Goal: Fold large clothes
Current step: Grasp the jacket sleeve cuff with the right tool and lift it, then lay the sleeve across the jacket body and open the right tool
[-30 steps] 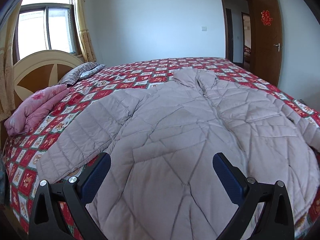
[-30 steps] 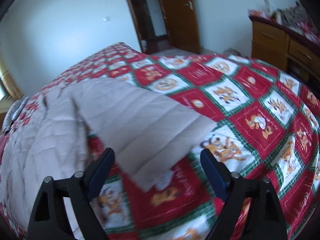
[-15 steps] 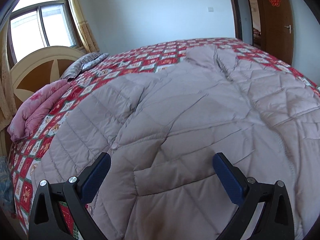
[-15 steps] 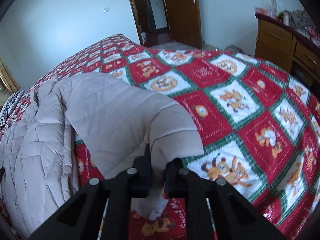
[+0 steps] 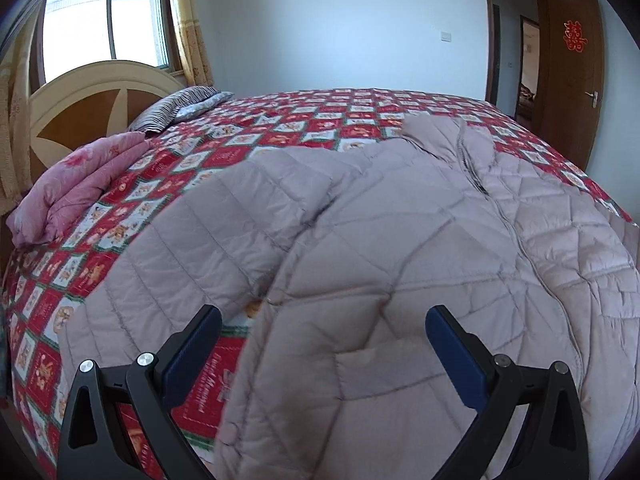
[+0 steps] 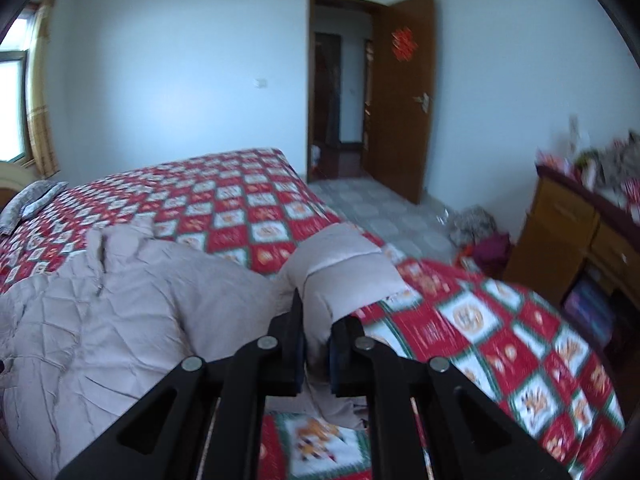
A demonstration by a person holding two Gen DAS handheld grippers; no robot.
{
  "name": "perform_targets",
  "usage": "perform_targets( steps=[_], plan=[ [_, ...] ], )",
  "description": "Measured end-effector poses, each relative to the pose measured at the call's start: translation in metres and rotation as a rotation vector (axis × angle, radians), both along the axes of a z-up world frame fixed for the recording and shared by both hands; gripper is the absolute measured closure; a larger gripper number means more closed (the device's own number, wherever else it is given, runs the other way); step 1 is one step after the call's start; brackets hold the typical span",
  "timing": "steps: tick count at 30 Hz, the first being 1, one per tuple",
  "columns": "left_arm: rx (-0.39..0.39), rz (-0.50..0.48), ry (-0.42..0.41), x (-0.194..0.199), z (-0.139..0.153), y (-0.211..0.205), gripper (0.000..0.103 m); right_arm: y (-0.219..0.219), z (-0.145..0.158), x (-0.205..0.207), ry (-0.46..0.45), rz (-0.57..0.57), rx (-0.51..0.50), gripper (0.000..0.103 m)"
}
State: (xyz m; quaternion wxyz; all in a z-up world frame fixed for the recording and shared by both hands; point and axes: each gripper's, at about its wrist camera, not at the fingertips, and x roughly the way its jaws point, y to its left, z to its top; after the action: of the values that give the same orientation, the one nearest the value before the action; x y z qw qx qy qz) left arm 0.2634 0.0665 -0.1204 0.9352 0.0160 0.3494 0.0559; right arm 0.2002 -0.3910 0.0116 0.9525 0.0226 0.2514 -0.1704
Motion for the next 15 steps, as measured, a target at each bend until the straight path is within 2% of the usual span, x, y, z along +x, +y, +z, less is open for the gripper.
perform_targets(
  steps=[7,15],
  plan=[
    [-0.016,0.031,-0.019,0.009,0.008,0.022,0.001,0.088,0.021,0.037,-0.036,0.199,-0.121,0.093],
    [-0.006,0.04,-0.041,0.013,0.014,0.038,0.001,0.184,0.009,0.077,-0.022,0.396,-0.218,0.093]
  ],
)
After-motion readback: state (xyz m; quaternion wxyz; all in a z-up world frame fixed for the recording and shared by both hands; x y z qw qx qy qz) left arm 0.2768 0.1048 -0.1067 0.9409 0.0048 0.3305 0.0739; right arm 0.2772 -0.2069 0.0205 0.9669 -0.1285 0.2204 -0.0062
